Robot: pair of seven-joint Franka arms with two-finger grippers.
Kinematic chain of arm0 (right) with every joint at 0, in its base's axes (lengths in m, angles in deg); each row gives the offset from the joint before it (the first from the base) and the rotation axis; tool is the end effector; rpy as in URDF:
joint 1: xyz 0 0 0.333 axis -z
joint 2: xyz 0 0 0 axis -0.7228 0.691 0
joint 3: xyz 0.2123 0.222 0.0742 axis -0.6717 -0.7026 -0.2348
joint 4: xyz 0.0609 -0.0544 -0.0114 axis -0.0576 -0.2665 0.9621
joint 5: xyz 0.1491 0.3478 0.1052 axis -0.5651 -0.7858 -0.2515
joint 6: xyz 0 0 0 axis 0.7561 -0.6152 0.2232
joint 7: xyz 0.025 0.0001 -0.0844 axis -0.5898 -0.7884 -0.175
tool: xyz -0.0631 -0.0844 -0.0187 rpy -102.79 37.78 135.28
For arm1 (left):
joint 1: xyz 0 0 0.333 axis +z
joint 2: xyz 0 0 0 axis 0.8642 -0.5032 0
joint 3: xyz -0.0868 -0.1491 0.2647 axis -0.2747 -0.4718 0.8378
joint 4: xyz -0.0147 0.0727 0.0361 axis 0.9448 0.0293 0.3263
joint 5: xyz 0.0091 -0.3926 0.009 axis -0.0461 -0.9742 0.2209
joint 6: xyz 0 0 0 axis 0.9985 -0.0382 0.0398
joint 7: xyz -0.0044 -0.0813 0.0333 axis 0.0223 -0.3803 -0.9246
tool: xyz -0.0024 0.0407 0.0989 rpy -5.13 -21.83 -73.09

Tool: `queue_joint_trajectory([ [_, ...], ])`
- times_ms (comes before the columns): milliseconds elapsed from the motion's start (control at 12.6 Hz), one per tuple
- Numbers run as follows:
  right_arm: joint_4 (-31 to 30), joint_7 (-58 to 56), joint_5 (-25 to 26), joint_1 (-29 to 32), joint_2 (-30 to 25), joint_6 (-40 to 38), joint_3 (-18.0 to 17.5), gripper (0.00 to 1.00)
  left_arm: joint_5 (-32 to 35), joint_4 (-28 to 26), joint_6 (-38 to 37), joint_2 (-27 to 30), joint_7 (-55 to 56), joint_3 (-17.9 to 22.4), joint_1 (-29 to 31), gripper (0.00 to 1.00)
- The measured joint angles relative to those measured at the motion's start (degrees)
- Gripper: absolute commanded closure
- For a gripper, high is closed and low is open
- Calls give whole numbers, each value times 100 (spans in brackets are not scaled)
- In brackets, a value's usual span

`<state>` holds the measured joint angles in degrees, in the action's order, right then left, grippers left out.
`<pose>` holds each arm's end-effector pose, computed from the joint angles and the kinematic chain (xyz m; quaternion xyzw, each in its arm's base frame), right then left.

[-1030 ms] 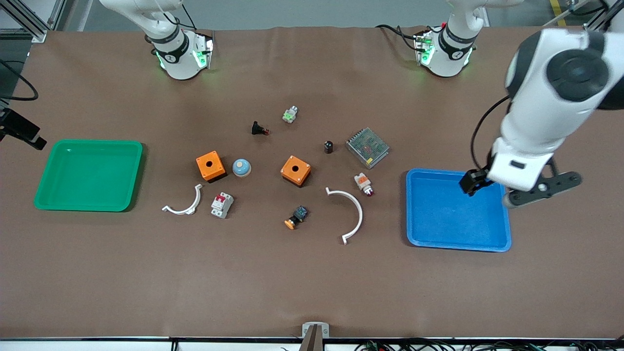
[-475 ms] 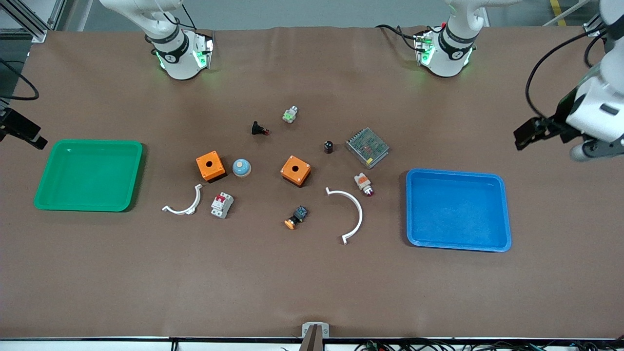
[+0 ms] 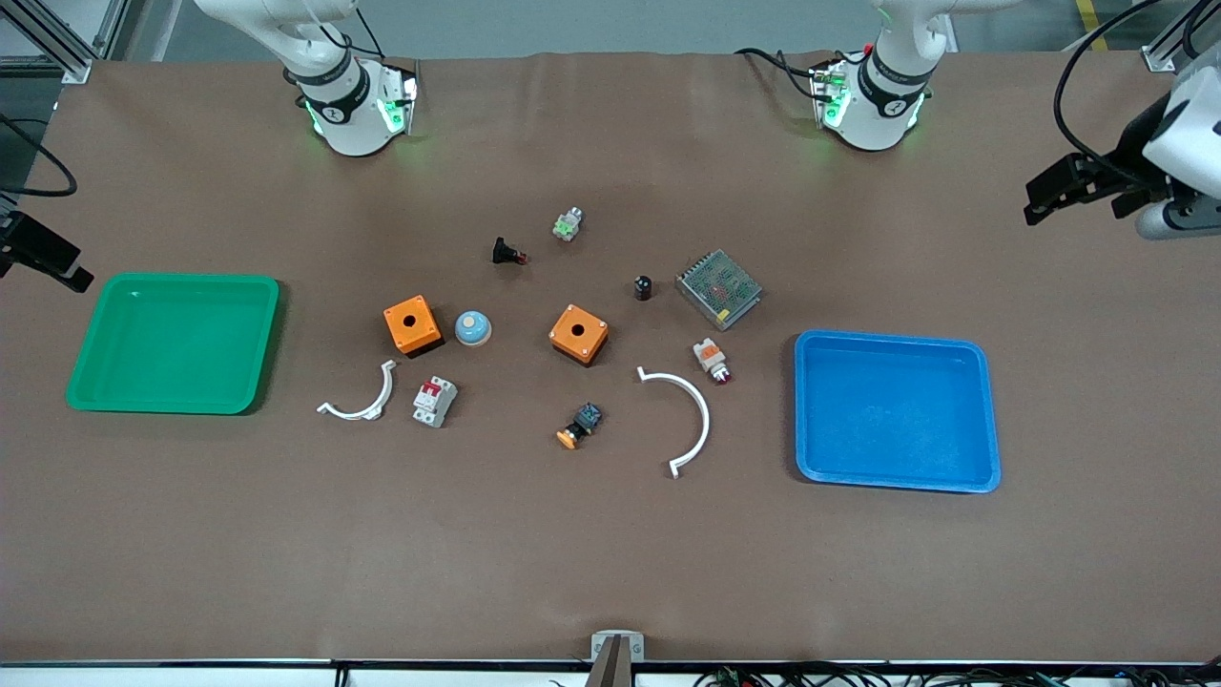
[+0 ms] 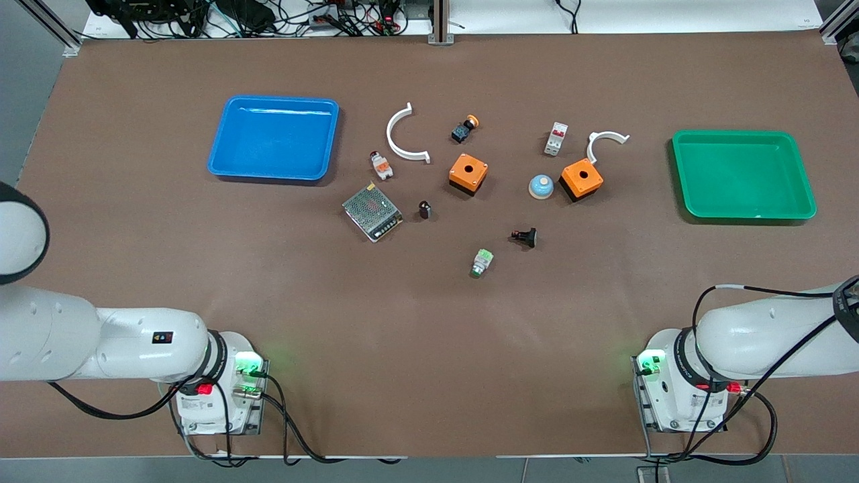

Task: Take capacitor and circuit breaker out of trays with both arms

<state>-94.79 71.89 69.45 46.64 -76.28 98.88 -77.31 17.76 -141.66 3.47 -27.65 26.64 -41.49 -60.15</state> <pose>0.5613 -0.0458 0.6554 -0.9924 0.1054 -0.0622 0.0097 0.5113 -0.0473 0.6436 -0.9992 -0.0262 0.0283 0.0120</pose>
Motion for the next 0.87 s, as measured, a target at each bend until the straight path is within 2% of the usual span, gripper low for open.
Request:
queue_joint_trajectory([
  [238,0,0,0,0,0,-2,0,0,-1,-16,63,78,-2,1,-91,0],
  [871,0,0,0,0,0,-2,6,0,-1,280,142,-204,-46,4,-109,0],
])
